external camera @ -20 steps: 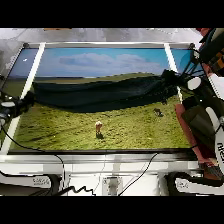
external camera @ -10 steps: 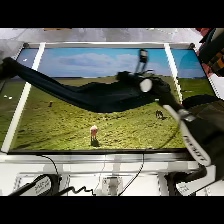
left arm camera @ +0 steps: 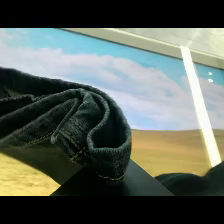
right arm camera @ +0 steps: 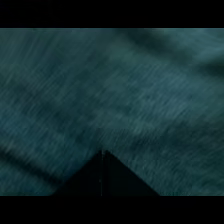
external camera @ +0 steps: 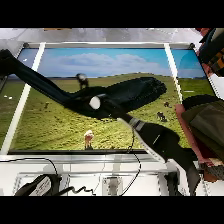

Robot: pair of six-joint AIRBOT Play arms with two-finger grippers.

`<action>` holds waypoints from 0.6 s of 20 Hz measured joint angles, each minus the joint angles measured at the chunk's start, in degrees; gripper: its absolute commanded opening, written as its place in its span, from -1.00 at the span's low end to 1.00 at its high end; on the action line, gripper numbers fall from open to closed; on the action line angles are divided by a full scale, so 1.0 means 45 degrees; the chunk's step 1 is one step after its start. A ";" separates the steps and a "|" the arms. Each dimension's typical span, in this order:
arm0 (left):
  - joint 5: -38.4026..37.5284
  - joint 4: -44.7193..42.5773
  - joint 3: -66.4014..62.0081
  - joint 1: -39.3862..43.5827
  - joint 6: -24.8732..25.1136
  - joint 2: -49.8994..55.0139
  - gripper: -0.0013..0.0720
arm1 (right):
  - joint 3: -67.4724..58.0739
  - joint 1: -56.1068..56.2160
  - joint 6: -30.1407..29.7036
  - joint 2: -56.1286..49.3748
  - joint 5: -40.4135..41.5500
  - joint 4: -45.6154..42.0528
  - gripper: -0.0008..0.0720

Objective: Fold the clothes and pants, and hang the long-sleeved shirts on hangers.

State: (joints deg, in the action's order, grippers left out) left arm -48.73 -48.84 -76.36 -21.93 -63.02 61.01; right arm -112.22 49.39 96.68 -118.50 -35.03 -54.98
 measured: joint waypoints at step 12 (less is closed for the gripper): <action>-0.0860 0.1967 -0.0005 0.3677 0.0000 0.2769 -0.85 | -0.0597 -0.3152 -0.0058 0.0709 -0.2079 -0.2171 -0.90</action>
State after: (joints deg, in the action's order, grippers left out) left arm -52.60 -39.99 -76.38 -5.39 -63.02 73.47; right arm -114.91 35.20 96.42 -115.31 -44.38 -64.75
